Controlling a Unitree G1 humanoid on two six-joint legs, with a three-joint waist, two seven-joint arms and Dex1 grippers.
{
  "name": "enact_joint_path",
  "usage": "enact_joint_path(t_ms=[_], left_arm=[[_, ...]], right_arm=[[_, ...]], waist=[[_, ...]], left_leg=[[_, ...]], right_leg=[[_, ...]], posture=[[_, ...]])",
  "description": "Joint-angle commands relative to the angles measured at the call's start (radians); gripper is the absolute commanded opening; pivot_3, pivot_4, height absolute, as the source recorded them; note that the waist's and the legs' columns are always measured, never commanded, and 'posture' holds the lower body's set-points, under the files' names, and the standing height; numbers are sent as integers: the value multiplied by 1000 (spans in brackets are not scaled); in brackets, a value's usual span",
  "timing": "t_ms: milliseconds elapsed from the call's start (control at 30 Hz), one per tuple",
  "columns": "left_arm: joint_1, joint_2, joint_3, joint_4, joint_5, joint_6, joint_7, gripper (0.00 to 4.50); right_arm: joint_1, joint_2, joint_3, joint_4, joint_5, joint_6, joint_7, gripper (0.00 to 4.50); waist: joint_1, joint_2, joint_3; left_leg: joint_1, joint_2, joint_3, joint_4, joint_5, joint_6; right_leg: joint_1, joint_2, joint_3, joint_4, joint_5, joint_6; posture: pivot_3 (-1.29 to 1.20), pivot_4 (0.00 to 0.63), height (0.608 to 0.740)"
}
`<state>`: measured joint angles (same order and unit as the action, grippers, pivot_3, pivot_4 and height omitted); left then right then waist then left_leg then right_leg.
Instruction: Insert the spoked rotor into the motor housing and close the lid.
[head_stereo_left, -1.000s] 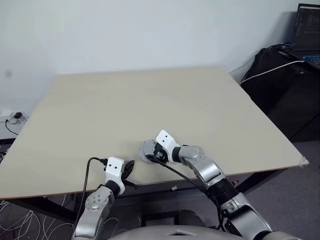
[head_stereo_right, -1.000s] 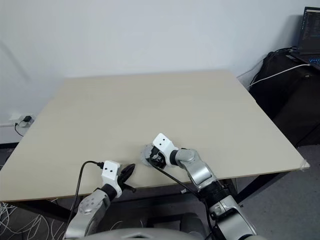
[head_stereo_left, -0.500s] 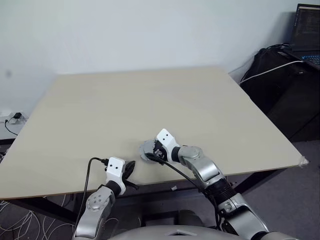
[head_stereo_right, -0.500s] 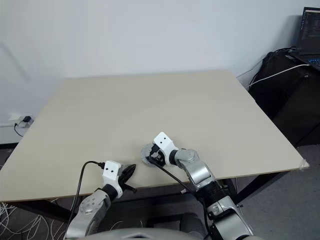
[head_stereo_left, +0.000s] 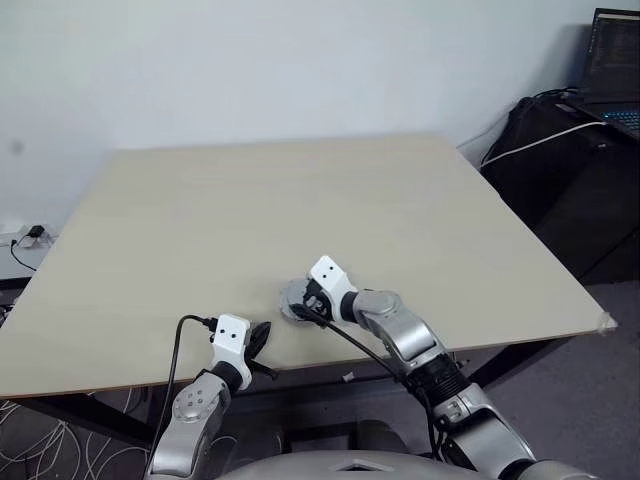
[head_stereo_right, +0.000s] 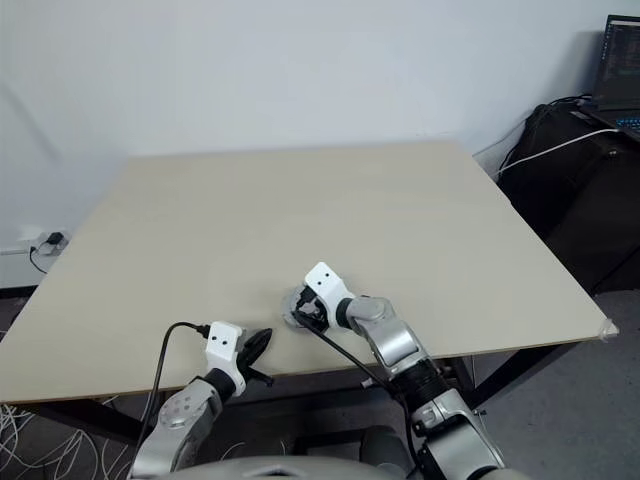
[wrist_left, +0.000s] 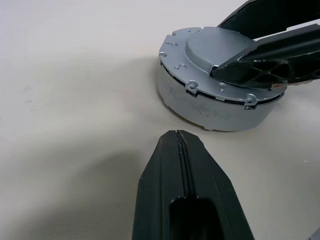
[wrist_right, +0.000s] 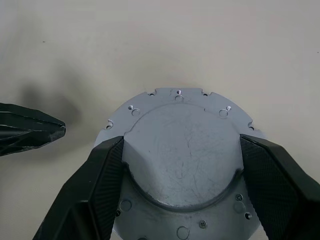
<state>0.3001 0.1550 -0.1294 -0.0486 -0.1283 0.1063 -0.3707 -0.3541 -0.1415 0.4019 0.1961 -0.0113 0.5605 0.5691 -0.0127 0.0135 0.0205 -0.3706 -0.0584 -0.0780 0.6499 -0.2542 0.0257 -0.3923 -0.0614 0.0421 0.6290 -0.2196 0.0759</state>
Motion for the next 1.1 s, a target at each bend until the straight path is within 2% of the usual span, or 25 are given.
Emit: enact_joint_path(t_ms=[33, 567, 733, 867, 1100], left_arm=[[-11, -6, -7, -28, 2, -13, 3, 0], [-24, -11, -2, -7, 8, -36, 2, 0], [-97, -3, 28, 24, 16, -19, 27, 0], [-175, 10, 53, 31, -36, 61, -4, 0], [-343, 23, 118, 62, -172, 381, -43, 0]], right_arm=[[-2, -35, 28, 30, -36, 57, 9, 3207], [3, -61, 57, 14, -32, 88, 28, 3207], [5, -54, 61, 24, -35, 80, 13, 3207], [8, -51, 63, 23, -35, 80, 6, 3207], [14, -43, 58, 15, -31, 81, -5, 3207]], waist=[[0, 0, 0], [3, 0, 0], [3, 0, 0], [2, 0, -1], [0, -1, -1]], left_leg=[[0, 0, 0, 0, 0, 0], [0, -1, 0, -1, 0, 0], [0, -1, 0, -1, 0, 0], [0, -1, 0, -1, 0, 0], [0, -1, 0, -1, 1, 2]], right_leg=[[0, 0, 0, 0, 0, 0], [0, -1, 0, -1, -1, 0], [0, -1, -1, -1, -1, 0], [0, -1, -1, -1, -1, 0], [1, 0, -1, -1, -1, 1]], posture=[[0, 0, 740], [0, 0, 740], [0, 0, 740], [0, 0, 740], [0, 0, 740]])
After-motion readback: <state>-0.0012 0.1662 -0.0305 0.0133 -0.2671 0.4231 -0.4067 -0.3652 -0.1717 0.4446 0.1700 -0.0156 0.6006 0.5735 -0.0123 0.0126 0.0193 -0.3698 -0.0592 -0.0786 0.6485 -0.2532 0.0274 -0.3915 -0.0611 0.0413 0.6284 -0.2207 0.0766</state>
